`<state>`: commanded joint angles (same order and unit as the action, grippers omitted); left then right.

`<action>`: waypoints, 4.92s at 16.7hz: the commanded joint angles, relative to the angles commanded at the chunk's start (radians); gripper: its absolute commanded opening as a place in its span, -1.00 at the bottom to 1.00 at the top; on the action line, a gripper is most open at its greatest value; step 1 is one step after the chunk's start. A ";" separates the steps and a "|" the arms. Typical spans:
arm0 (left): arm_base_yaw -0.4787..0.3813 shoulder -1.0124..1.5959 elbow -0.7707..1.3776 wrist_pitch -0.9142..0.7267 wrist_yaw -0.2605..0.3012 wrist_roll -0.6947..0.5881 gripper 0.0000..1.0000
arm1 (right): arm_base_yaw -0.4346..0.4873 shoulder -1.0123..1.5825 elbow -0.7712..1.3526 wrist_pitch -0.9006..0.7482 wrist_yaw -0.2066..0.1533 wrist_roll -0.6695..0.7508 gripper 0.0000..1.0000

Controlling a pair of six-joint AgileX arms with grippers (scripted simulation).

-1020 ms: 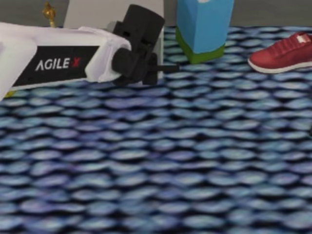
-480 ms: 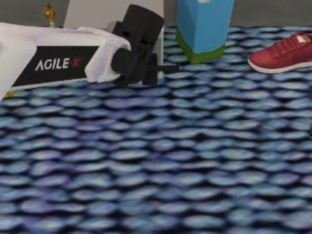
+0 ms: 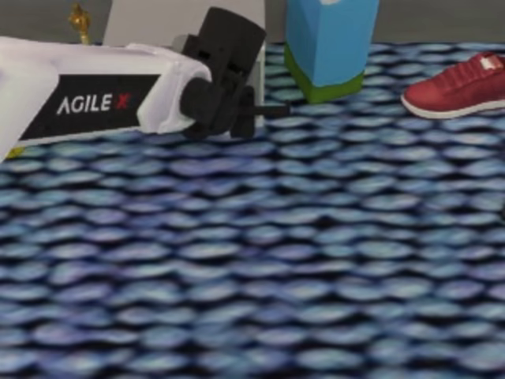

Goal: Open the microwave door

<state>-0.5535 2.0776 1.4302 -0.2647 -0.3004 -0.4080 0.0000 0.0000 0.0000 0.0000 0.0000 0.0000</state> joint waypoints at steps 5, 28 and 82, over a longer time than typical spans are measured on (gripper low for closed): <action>-0.005 -0.002 -0.011 0.005 0.012 0.006 -1.00 | 0.000 0.000 0.000 0.000 0.000 0.000 1.00; 0.011 -0.046 -0.073 0.044 0.047 0.063 -1.00 | 0.000 0.000 0.000 0.000 0.000 0.000 1.00; 0.041 -0.130 -0.202 0.114 0.148 0.190 -1.00 | 0.000 0.000 0.000 0.000 0.000 0.000 1.00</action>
<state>-0.5125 1.9478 1.2284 -0.1504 -0.1523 -0.2184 0.0000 0.0000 0.0000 0.0000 0.0000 0.0000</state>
